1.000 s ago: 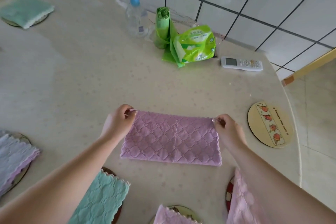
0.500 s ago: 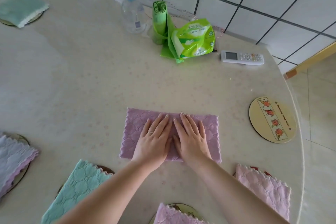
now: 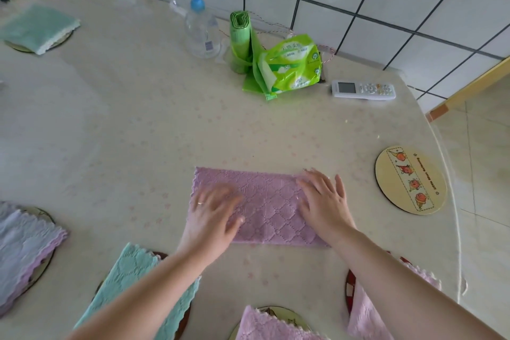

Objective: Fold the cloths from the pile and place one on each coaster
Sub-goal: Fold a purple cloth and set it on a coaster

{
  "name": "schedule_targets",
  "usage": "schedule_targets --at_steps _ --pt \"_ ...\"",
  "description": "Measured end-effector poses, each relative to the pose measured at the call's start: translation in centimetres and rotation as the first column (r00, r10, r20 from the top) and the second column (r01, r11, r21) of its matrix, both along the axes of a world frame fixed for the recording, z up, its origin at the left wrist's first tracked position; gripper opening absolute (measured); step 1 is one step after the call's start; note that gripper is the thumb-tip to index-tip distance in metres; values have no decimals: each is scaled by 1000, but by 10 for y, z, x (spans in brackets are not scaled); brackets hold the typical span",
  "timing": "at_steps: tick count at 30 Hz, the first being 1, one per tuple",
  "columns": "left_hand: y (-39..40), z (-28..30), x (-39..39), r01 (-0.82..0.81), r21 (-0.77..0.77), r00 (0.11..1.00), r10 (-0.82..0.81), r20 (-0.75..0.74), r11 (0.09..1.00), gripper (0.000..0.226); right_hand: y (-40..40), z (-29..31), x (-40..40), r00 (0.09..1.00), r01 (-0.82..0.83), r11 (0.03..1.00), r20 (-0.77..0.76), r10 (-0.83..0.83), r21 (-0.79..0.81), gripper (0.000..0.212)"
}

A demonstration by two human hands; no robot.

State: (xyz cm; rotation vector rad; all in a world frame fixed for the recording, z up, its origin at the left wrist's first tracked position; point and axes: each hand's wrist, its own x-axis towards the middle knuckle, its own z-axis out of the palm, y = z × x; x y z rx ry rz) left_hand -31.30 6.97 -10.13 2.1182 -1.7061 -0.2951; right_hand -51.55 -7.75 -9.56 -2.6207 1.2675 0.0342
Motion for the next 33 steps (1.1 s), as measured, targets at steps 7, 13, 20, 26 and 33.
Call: schedule_targets --at_steps 7,13,20,26,33 --pt "10 3 -32 312 93 950 -309 -44 945 23 -12 20 61 980 -188 978 83 181 89 29" --pt "4 1 -37 269 92 963 -266 -43 959 19 -18 17 78 986 -168 980 43 164 103 16" --pt "3 3 -19 348 63 937 -349 13 935 20 -25 20 72 983 -172 977 -49 179 124 11" --pt "-19 21 30 321 163 927 -345 147 933 23 -14 20 38 999 15 986 -45 -8 165 10" --pt "-33 20 44 356 269 869 -423 257 895 24 31 19 8 951 218 908 129 -279 359 11"
